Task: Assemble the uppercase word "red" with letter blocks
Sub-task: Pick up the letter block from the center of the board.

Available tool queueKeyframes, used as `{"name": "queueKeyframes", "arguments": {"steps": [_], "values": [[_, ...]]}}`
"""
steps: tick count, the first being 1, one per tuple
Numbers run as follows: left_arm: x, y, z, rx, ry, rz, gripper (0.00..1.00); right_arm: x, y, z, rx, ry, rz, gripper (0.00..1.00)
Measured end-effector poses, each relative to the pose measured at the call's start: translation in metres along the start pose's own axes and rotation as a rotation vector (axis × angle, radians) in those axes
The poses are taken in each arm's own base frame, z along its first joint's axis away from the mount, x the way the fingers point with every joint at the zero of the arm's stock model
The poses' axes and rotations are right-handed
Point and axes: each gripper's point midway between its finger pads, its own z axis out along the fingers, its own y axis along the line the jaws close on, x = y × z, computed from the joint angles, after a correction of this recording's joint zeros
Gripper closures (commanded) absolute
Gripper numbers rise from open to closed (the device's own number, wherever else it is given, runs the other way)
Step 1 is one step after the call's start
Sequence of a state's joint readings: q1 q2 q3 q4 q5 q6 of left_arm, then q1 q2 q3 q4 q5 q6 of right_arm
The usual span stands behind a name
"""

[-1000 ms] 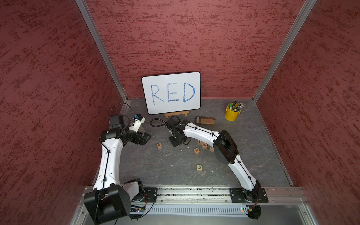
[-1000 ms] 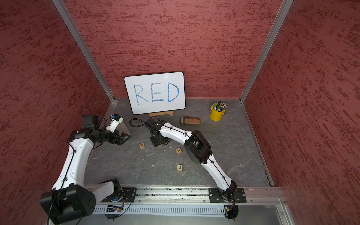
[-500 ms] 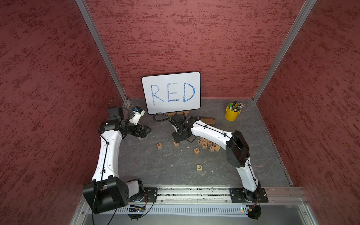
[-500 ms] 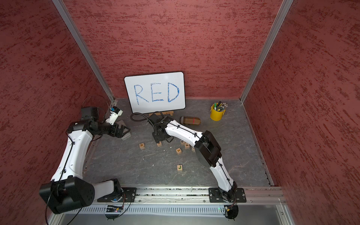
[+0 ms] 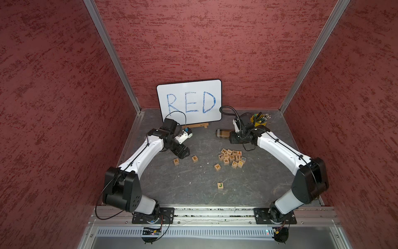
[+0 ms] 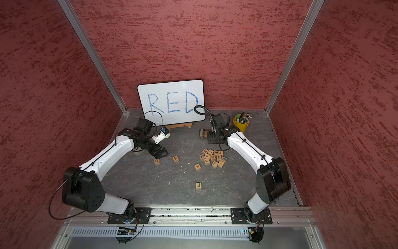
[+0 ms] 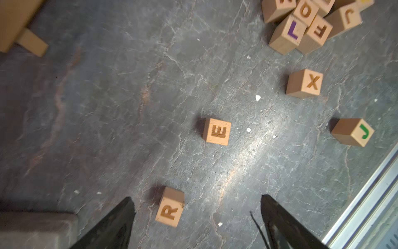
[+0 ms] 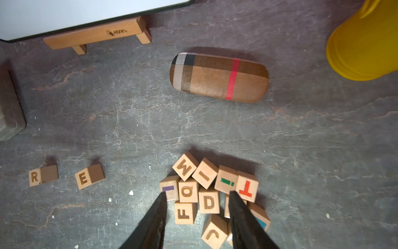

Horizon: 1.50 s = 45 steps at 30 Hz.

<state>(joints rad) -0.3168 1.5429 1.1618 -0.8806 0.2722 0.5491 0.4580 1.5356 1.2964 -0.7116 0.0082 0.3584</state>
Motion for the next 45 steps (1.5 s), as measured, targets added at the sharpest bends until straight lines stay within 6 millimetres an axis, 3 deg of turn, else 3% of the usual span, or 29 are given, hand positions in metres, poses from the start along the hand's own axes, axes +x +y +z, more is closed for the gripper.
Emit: {"name": "queueKeyframes", "arguments": {"steps": [5, 12, 17, 23, 33, 45], "values": [[-0.003, -0.012, 0.033, 0.028, 0.073, 0.049, 0.2, 0.003, -0.012, -0.007, 0.003, -0.021, 0.022, 0.51], [-0.005, -0.022, 0.059, 0.042, 0.116, 0.091, 0.25, 0.005, -0.018, -0.002, 0.008, -0.019, 0.032, 0.51], [-0.007, -0.021, 0.069, 0.025, 0.122, 0.094, 0.28, 0.005, -0.017, 0.002, -0.002, -0.013, 0.027, 0.51], [-0.01, -0.029, 0.078, 0.019, 0.133, 0.129, 0.4, 0.007, -0.016, 0.009, -0.005, 0.002, 0.018, 0.51], [-0.01, -0.03, 0.089, 0.005, 0.15, 0.153, 0.41, 0.004, -0.018, 0.009, -0.005, -0.007, 0.012, 0.51], [-0.005, -0.027, 0.097, -0.002, 0.171, 0.158, 0.76, 0.002, -0.021, 0.009, -0.003, -0.01, 0.014, 0.51]]}}
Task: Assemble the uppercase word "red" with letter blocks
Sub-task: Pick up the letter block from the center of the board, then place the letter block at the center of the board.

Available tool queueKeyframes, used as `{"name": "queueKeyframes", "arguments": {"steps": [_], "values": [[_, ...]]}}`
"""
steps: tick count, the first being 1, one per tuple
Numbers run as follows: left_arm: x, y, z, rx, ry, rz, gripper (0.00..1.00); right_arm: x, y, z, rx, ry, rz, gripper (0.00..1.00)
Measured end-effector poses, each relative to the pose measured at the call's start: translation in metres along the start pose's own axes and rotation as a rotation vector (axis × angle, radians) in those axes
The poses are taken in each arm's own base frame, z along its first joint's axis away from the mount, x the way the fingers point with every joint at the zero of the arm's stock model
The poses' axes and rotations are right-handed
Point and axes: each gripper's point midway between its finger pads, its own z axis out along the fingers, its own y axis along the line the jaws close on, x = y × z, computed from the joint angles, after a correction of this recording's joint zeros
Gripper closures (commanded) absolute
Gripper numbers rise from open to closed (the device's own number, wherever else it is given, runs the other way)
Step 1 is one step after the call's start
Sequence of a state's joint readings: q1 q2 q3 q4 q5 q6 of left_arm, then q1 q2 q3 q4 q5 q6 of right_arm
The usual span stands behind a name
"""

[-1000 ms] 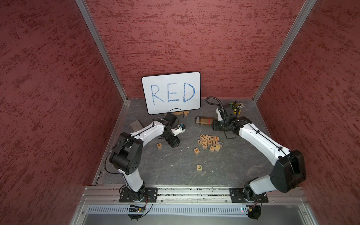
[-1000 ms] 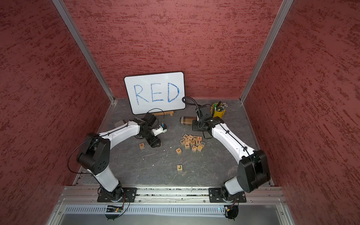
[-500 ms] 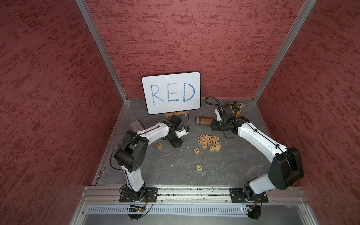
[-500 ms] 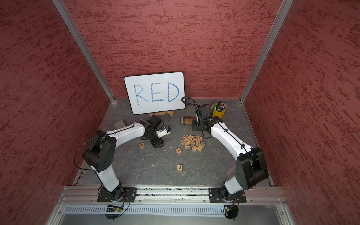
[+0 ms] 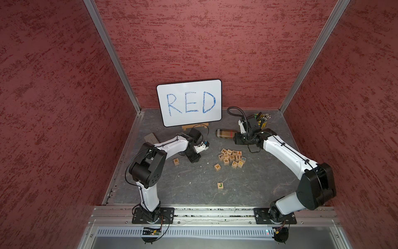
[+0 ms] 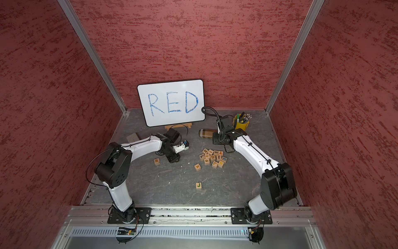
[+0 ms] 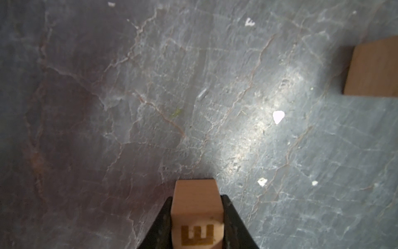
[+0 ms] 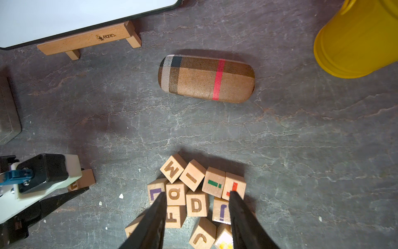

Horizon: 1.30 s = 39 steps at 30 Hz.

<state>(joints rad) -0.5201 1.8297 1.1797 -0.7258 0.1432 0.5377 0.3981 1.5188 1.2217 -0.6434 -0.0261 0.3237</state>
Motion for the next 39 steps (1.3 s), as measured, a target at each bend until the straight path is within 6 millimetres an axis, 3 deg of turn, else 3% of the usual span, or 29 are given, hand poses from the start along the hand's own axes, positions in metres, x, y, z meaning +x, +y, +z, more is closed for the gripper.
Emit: {"name": "queueKeyframes", "arguments": {"steps": [4, 10, 21, 26, 35, 39], "values": [[0.001, 0.001, 0.0, -0.012, -0.005, 0.016, 0.84, 0.0, -0.001, 0.0, 0.002, -0.001, 0.001, 0.51], [0.006, 0.004, -0.001, -0.031, -0.015, 0.046, 0.83, 0.0, -0.001, 0.0, 0.002, 0.001, 0.0, 0.51], [0.047, 0.036, -0.015, -0.045, 0.033, 0.002, 0.82, 0.001, 0.003, 0.003, -0.02, 0.007, 0.0, 0.51], [0.048, 0.036, -0.02, -0.041, 0.022, 0.018, 0.81, 0.002, 0.003, 0.005, -0.022, 0.014, 0.001, 0.51], [0.055, 0.032, -0.016, -0.024, 0.039, 0.037, 0.69, 0.003, 0.004, 0.007, -0.027, 0.021, 0.003, 0.5], [0.054, 0.031, -0.017, -0.024, 0.039, 0.04, 0.53, 0.006, 0.003, 0.011, -0.027, 0.033, 0.004, 0.49]]}}
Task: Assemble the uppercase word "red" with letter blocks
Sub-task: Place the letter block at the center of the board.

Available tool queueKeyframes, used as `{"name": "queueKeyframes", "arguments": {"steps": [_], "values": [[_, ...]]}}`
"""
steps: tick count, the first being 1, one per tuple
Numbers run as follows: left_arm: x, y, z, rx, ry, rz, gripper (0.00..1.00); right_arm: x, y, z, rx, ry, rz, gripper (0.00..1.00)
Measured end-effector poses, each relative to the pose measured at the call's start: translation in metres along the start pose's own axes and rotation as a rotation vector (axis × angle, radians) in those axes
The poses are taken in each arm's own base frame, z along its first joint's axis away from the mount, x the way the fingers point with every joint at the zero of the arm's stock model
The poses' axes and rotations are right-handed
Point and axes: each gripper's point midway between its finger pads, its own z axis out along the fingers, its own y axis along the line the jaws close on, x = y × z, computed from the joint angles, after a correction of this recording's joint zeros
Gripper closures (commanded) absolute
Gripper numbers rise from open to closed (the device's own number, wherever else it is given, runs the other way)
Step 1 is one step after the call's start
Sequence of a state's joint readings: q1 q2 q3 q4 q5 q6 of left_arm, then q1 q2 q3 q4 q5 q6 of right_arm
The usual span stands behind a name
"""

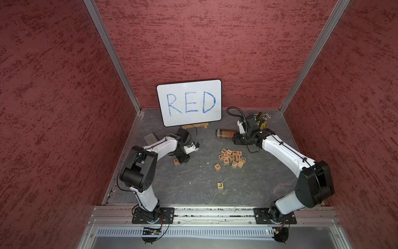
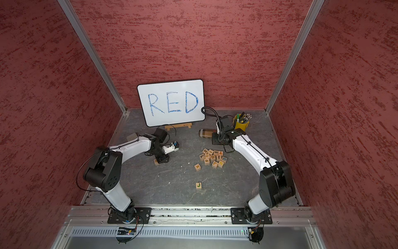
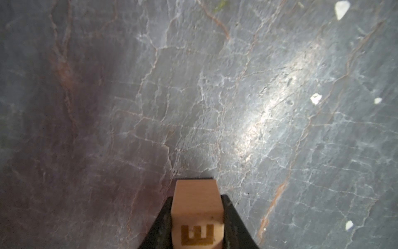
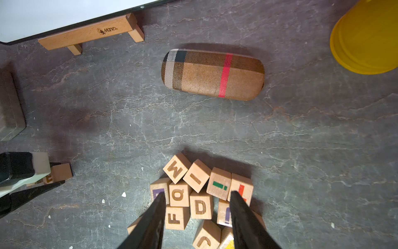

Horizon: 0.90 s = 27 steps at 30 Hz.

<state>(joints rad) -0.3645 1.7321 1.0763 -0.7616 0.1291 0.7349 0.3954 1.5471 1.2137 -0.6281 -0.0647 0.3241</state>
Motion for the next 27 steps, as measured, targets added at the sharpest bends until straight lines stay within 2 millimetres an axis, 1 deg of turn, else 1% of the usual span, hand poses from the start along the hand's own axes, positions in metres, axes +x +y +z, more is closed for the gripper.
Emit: {"name": "queueKeyframes", "arguments": {"steps": [4, 6, 11, 13, 17, 20, 23, 27], "values": [[-0.001, 0.0, -0.002, -0.004, -0.007, -0.001, 0.42, 0.009, -0.003, 0.005, 0.006, 0.023, 0.001, 0.48], [-0.002, 0.001, -0.005, -0.008, -0.013, 0.001, 0.33, 0.018, -0.007, 0.009, 0.013, 0.044, 0.003, 0.48], [-0.011, 0.005, -0.016, -0.024, -0.037, -0.014, 0.21, 0.042, -0.014, 0.017, 0.023, 0.106, 0.007, 0.49], [-0.018, 0.009, -0.028, -0.043, -0.063, -0.016, 0.19, 0.049, -0.014, 0.019, 0.024, 0.125, 0.006, 0.5], [-0.04, 0.017, -0.062, -0.097, -0.143, -0.011, 0.19, 0.059, -0.012, 0.02, 0.018, 0.155, -0.004, 0.56], [-0.054, 0.019, -0.085, -0.125, -0.198, -0.011, 0.18, 0.068, -0.004, 0.021, 0.007, 0.18, -0.026, 0.56], [-0.059, 0.016, -0.098, -0.128, -0.228, -0.017, 0.18, 0.078, 0.005, 0.025, -0.001, 0.206, -0.053, 0.56], [-0.058, 0.012, -0.105, -0.124, -0.239, -0.032, 0.18, 0.093, 0.01, 0.035, 0.006, 0.258, -0.078, 0.55]]}}
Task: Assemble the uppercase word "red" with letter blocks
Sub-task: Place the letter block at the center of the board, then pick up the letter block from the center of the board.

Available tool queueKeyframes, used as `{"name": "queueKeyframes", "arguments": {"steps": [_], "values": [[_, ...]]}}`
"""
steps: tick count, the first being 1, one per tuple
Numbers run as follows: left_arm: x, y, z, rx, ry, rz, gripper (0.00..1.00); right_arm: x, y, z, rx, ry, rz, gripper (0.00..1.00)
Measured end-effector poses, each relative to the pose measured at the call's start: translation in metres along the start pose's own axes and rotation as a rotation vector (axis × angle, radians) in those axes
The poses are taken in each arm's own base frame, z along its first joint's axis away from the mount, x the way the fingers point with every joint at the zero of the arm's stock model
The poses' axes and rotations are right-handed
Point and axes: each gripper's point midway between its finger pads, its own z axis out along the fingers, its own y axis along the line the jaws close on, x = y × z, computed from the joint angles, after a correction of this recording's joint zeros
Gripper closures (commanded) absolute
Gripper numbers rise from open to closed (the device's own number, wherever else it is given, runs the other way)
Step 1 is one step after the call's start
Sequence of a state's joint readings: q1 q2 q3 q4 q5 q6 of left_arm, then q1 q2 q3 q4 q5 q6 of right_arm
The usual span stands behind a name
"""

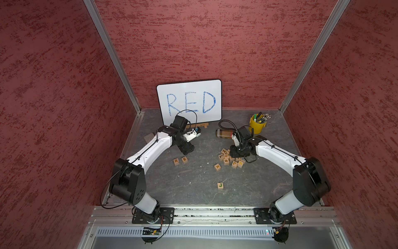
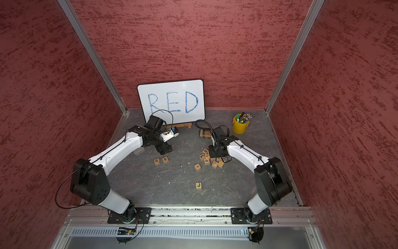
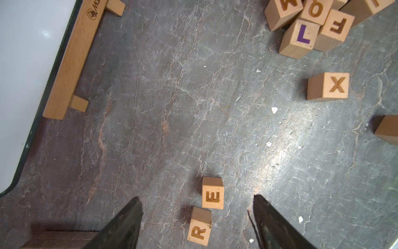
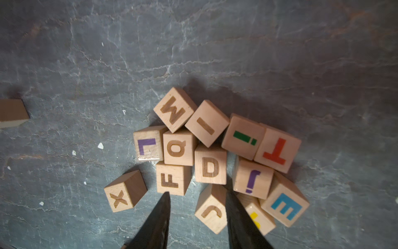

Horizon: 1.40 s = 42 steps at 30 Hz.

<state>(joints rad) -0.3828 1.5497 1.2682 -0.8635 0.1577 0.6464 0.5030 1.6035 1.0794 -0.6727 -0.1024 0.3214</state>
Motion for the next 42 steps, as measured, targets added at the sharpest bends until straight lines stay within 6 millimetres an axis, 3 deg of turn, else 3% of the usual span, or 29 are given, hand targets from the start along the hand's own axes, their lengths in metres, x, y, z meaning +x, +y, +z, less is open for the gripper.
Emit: {"name": "queueKeyframes", "arguments": {"steps": [7, 29, 42], "values": [[0.004, -0.003, -0.004, -0.001, -0.004, -0.015, 0.17, 0.013, -0.003, 0.016, 0.044, 0.061, -0.015, 0.56], [0.021, -0.009, -0.001, 0.006, 0.017, -0.052, 0.17, 0.02, -0.02, 0.043, 0.146, 0.129, -0.057, 0.57], [0.02, -0.008, -0.003, 0.002, 0.011, -0.055, 0.17, 0.008, -0.018, 0.047, 0.155, 0.117, -0.077, 0.63]]}}
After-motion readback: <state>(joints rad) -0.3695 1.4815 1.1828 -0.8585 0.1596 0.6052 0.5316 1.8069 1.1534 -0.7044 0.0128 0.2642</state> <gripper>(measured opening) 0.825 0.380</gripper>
